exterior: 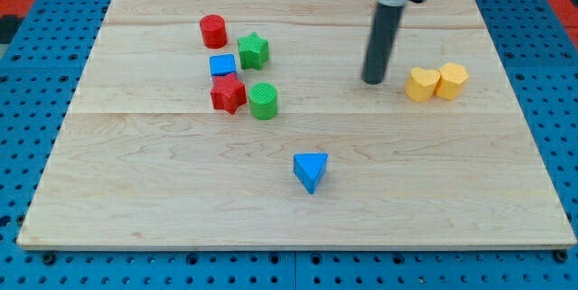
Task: Place your arm to the top right of the blue triangle
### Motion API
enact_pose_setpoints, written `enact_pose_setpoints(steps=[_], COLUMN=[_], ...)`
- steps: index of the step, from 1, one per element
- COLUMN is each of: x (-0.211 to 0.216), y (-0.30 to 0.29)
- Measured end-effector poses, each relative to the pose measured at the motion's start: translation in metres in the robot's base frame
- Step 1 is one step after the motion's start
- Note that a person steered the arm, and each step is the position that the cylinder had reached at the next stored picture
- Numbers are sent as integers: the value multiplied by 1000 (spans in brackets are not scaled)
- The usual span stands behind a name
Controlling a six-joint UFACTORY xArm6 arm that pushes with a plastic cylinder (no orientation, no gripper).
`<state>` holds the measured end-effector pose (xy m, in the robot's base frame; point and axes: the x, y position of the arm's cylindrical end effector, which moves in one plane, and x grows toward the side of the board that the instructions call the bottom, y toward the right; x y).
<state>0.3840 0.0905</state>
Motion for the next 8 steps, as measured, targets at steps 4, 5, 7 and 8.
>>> enact_pose_setpoints(steps=[4,5,7,8], x=[31,32,71,106], y=[-23,-26,-99,-84])
